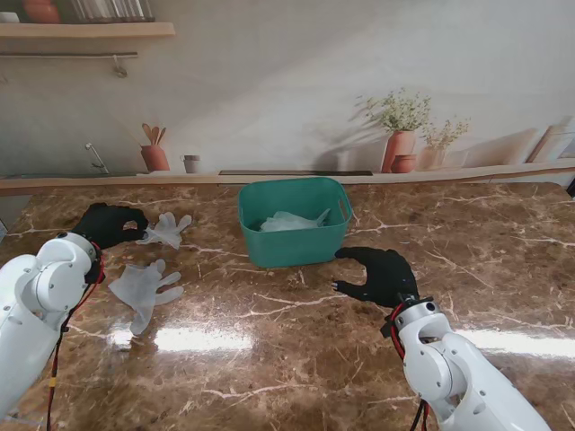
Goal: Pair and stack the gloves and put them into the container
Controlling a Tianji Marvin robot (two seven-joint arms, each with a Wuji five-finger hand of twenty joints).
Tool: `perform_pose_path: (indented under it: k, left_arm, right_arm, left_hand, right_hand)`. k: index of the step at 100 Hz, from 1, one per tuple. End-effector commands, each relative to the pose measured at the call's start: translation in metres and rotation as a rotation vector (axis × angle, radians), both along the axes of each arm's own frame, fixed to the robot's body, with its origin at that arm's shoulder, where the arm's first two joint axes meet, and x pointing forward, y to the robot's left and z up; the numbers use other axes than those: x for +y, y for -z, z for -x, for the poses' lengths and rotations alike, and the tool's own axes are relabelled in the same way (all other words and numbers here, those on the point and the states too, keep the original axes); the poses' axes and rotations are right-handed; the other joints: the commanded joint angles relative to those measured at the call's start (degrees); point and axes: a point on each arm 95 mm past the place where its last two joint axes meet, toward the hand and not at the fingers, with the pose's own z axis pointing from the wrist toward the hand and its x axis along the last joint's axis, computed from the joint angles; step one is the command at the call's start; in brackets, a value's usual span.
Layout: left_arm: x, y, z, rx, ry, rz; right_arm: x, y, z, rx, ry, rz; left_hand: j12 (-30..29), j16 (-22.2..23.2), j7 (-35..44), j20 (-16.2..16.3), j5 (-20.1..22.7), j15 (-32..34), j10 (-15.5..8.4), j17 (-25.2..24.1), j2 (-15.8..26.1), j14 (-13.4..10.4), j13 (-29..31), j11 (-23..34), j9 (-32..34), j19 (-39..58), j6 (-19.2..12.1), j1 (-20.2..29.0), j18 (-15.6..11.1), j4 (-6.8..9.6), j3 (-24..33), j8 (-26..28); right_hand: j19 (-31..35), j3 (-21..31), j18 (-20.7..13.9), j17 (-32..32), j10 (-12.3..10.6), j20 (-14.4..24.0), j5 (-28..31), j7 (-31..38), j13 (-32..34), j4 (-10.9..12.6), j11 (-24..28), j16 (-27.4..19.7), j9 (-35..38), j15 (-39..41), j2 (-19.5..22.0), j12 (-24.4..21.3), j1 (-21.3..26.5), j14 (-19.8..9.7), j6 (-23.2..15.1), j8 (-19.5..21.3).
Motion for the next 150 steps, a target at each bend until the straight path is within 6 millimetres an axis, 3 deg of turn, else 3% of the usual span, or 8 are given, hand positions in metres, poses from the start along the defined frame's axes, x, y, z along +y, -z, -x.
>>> perform_pose_path:
  k: [1, 32, 86, 117, 127, 145, 149, 150]
  left_arm:
    - [-0.013, -0.013, 0.003, -0.002, 0.046, 0.028]
    - [-0.058, -0.039, 0.036, 0.195, 0.219, 0.212]
    - [-0.14, -0.03, 0.076, 0.314, 0.436, 0.489]
    - [-0.172, -0.026, 0.085, 0.322, 0.515, 0.574]
    - [-0.176, -0.024, 0.088, 0.335, 0.529, 0.606]
    - [-0.178, -0.024, 0.092, 0.363, 0.551, 0.632]
    - [-0.178, -0.024, 0.093, 0.366, 0.554, 0.633]
    - [-0.178, -0.024, 0.093, 0.367, 0.554, 0.632]
  right_arm:
    - [0.002, 0.002, 0.004, 0.008, -0.004, -0.003]
    - [0.016, 0.001, 0.008, -0.006, -0.026, -0.007]
    - [0.061, 0.005, 0.03, -0.052, -0.134, -0.025]
    - [0.091, 0.012, 0.038, 0.0, -0.21, -0.092]
    - [0.096, 0.013, 0.036, -0.013, -0.221, -0.083]
    - [0.103, 0.014, 0.032, -0.118, -0.17, -0.092]
    - [0.103, 0.013, 0.031, -0.133, -0.156, -0.114]
    - [0.103, 0.013, 0.031, -0.133, -0.154, -0.122]
  left_hand:
    - [0.04, -0.73, 2.8, -0.33, 1.7, -0.97, -0.33, -0.53, 3.21, -1.19, 1.65, -1.21, 2.36, -0.36, 0.06, 3.15, -0.68, 0.88, -0.64, 2.65]
    - [-0.21, -0.25, 0.7, 0.12, 1.26, -0.61, 1.43, -0.48, 3.64, 1.42, 3.8, -2.57, 4.01, -1.58, 0.92, 2.96, -1.17, 1.54, 0.36, 3.65]
    - [1.05, 3.26, -0.94, 2.15, 0.6, 2.73, 5.61, -0.06, 3.72, 6.11, 8.7, -2.99, 10.15, 3.71, 1.88, 2.52, -0.23, 1.79, 1.13, 5.13]
    - [1.2, 4.06, -0.75, 1.62, 0.1, 3.71, 5.77, -0.12, 3.91, 6.61, 9.01, -2.73, 10.85, 4.6, 2.0, 2.45, -0.29, 1.85, 1.16, 4.95]
    - [1.29, 4.26, -0.68, 1.49, 0.16, 3.94, 5.95, -0.18, 3.85, 6.62, 9.26, -2.64, 11.11, 4.89, 2.05, 2.44, -0.18, 1.85, 1.15, 4.79]
    - [1.52, 4.5, -0.7, 0.84, 0.01, 4.1, 5.79, -0.44, 3.89, 6.73, 9.37, -2.48, 11.42, 4.36, 2.12, 2.35, -0.11, 1.97, 1.24, 4.56]
    - [1.59, 4.55, -0.67, 0.73, 0.04, 4.14, 5.8, -0.41, 3.85, 6.82, 9.46, -2.42, 11.57, 4.27, 2.15, 2.37, -0.01, 1.99, 1.27, 4.54]
    - [1.6, 4.56, -0.68, 0.7, 0.02, 4.14, 5.8, -0.4, 3.87, 6.91, 9.45, -2.43, 11.54, 4.25, 2.2, 2.37, 0.01, 2.0, 1.28, 4.52]
  right_hand:
    - [1.15, -0.97, -0.11, 0.43, 0.04, 0.7, 0.66, 0.54, 1.2, 1.85, 0.42, 0.25, 0.59, 0.35, 0.28, 0.78, 0.72, 0.05, -0.51, 0.08]
    - [2.42, -0.62, -1.16, 2.17, 0.27, 0.69, 1.11, 0.99, 3.62, 1.82, 1.65, 0.83, 2.79, 1.58, -1.57, 1.63, 0.83, 0.23, 1.35, 0.17]
    - [2.07, 3.09, -1.24, -1.33, 0.33, 1.4, -12.35, -5.78, -0.5, 0.71, 1.86, 2.86, -6.32, 2.03, -7.08, 3.99, -6.15, 0.06, 10.8, -1.29]
    - [2.3, 3.12, -0.97, -0.91, 0.46, 3.2, -11.37, -4.0, 0.52, -0.05, 5.61, 6.16, -5.64, 5.51, -6.94, 7.0, -7.34, -0.18, 11.04, 1.12]
    - [3.38, 2.52, -0.51, -0.63, 0.23, 4.48, -10.02, -2.54, 1.51, 0.43, 6.8, 8.03, -4.21, 7.28, -7.2, 8.51, -4.39, -0.34, 10.34, 2.32]
    - [8.22, -6.49, -0.43, 3.62, -1.95, 7.41, -2.47, 5.71, 7.62, 0.36, 13.74, 11.26, 2.97, 13.07, -8.55, 14.05, 12.77, -1.85, 4.65, 8.83]
    - [9.09, -3.26, -0.54, 4.2, -2.62, 7.39, -0.42, 7.72, 8.47, 0.61, 14.82, 11.57, 4.1, 13.97, -7.95, 15.09, 13.37, -2.13, 2.07, 10.51]
    - [9.74, 4.88, -0.53, 4.42, -2.84, 7.31, 1.78, 9.14, 8.94, -0.7, 15.24, 11.76, 4.97, 14.56, -8.48, 15.68, 11.65, -2.2, -0.15, 11.75]
